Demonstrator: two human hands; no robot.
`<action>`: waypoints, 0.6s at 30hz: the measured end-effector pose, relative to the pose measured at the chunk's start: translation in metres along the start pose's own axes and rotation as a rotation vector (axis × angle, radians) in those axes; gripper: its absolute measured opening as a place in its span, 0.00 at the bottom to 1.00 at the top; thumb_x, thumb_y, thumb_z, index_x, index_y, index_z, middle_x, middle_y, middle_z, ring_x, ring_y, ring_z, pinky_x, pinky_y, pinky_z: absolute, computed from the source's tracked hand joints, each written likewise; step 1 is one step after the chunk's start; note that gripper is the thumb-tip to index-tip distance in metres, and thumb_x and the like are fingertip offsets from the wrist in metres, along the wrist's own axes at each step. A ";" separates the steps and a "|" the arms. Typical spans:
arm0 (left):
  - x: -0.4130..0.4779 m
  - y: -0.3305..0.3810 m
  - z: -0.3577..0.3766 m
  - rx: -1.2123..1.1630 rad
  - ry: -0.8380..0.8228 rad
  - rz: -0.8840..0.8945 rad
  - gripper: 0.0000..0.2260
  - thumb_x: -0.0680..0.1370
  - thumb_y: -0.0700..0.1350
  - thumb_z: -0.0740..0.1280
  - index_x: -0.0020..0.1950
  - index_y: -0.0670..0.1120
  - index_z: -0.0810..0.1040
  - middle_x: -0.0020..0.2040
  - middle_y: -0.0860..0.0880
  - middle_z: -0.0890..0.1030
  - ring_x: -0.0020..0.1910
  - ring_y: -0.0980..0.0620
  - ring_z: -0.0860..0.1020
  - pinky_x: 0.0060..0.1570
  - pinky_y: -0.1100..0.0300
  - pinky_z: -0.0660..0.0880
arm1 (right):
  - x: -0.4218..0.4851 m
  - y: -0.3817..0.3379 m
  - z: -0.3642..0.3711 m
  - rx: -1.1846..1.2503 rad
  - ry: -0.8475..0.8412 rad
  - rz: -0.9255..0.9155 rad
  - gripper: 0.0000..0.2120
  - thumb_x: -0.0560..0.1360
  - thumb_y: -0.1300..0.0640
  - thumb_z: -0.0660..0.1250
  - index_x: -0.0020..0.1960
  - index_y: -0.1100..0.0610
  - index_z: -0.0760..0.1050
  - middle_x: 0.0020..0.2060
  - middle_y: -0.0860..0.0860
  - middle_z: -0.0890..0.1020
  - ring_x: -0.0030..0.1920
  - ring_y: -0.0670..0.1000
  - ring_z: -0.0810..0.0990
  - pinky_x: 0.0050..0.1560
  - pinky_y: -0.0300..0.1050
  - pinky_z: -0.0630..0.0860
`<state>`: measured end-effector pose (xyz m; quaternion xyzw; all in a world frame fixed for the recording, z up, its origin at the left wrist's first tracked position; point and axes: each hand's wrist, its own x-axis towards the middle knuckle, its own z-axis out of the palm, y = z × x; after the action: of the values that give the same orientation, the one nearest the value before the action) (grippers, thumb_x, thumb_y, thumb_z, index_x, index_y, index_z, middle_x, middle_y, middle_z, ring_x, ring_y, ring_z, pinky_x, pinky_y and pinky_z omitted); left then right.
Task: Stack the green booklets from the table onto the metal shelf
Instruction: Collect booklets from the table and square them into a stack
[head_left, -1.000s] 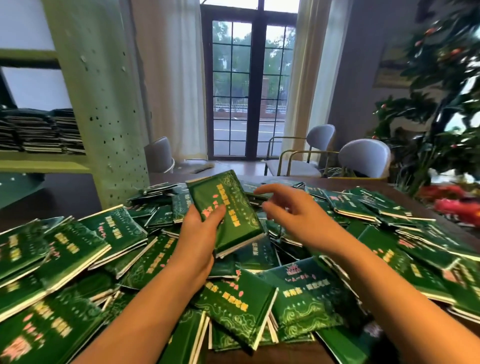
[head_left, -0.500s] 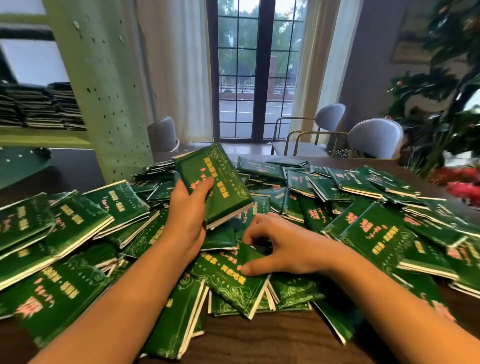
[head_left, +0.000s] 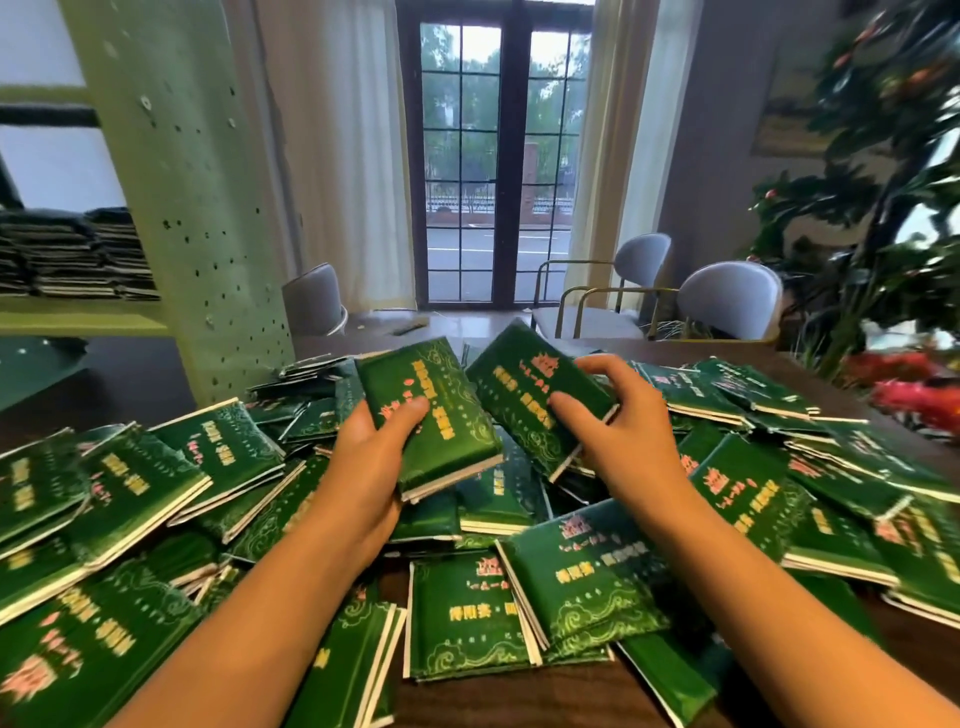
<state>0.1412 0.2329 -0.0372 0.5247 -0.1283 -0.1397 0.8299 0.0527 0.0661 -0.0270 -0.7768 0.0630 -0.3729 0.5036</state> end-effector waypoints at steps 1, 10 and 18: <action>-0.001 -0.001 0.001 0.018 -0.025 -0.017 0.06 0.79 0.39 0.63 0.53 0.47 0.77 0.38 0.49 0.85 0.37 0.52 0.84 0.36 0.56 0.81 | -0.002 -0.001 0.000 0.023 0.037 -0.048 0.09 0.74 0.62 0.69 0.48 0.49 0.74 0.41 0.45 0.80 0.37 0.40 0.81 0.36 0.36 0.79; -0.010 -0.008 0.011 -0.003 -0.187 -0.141 0.12 0.80 0.37 0.59 0.64 0.39 0.72 0.46 0.41 0.84 0.42 0.48 0.84 0.36 0.57 0.81 | -0.011 0.004 0.016 -0.235 -0.056 -0.539 0.13 0.74 0.51 0.65 0.54 0.57 0.80 0.45 0.49 0.78 0.47 0.44 0.76 0.48 0.36 0.73; -0.022 0.002 0.017 -0.191 -0.282 -0.308 0.26 0.78 0.55 0.57 0.65 0.35 0.71 0.57 0.34 0.80 0.55 0.40 0.81 0.49 0.50 0.81 | -0.015 0.006 0.021 -0.335 -0.352 -0.598 0.24 0.75 0.39 0.61 0.63 0.54 0.77 0.51 0.48 0.75 0.54 0.46 0.71 0.55 0.43 0.69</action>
<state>0.1147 0.2279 -0.0301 0.4325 -0.1477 -0.3482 0.8185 0.0566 0.0856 -0.0441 -0.8845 -0.1938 -0.3489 0.2417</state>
